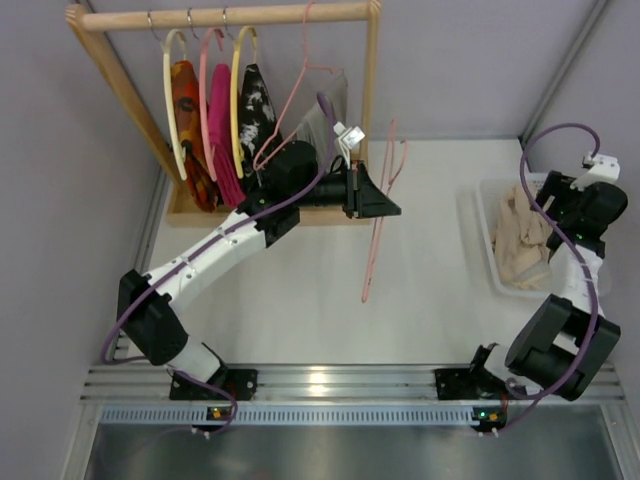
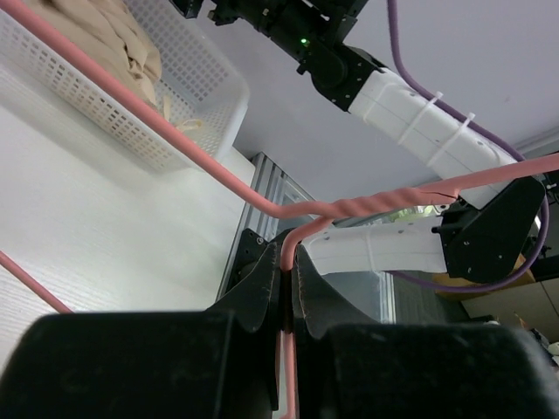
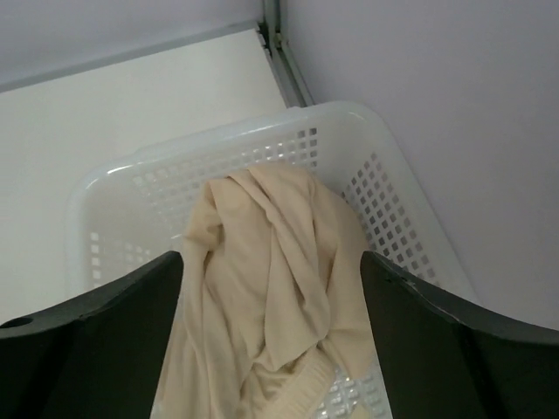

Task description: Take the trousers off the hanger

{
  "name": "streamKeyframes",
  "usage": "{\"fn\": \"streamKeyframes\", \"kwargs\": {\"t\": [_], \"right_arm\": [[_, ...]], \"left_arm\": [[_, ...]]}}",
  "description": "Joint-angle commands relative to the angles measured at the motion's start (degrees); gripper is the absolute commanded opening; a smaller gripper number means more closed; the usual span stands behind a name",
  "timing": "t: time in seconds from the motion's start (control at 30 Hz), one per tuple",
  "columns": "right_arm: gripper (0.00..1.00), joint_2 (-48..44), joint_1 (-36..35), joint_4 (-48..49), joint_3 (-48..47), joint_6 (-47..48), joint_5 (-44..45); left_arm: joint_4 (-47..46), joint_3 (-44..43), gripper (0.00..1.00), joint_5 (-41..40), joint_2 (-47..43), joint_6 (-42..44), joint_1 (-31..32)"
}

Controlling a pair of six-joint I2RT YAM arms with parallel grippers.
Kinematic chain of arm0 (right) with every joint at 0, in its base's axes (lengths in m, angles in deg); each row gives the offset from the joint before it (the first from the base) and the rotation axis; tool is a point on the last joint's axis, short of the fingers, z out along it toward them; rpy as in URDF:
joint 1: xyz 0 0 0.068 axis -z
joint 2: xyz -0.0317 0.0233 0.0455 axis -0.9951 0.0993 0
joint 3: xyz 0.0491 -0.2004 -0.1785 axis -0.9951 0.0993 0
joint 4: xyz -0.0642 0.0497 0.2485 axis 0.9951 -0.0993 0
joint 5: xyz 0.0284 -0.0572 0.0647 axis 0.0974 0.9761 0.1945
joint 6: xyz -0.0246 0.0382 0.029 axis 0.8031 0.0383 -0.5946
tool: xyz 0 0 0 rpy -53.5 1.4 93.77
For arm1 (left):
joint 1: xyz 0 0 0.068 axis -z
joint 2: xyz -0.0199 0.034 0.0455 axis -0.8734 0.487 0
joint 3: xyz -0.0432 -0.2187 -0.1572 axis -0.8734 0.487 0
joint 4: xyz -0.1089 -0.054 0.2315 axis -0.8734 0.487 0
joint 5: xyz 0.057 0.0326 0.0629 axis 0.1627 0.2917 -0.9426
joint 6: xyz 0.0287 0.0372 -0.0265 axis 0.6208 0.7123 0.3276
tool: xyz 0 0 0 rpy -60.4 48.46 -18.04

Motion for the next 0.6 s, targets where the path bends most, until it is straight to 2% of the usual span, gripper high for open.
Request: {"fn": "streamKeyframes", "kwargs": {"t": [0.0,0.13,0.27,0.4,0.5,0.57], "right_arm": [[0.84,-7.3,0.4,-7.0,-5.4,1.4,-6.0],[0.99,-11.7,0.7,-18.4,-10.8,3.4,-9.8],[1.0,-16.0,1.3,-30.6,-17.2,5.2,-18.1],[0.99,-15.0,1.3,-47.9,-28.9,7.6,-34.8],[0.99,-14.7,0.7,-56.5,-33.3,2.9,-44.7],[0.99,-17.4,-0.4,-53.7,-30.6,-6.3,-51.7]], "left_arm": [[-1.8,-1.8,0.0,-0.4,-3.2,1.1,-0.1],[-1.8,-2.0,0.0,-1.2,-3.9,0.8,-0.1],[-1.8,-2.4,0.0,-2.4,-4.1,0.2,-0.1],[-2.3,-3.4,0.0,-3.0,-3.9,-1.1,0.0],[-3.1,-4.3,0.0,-4.7,-3.8,-2.0,0.1],[-3.6,-5.1,0.0,-6.3,-3.5,-3.0,0.1]]}}
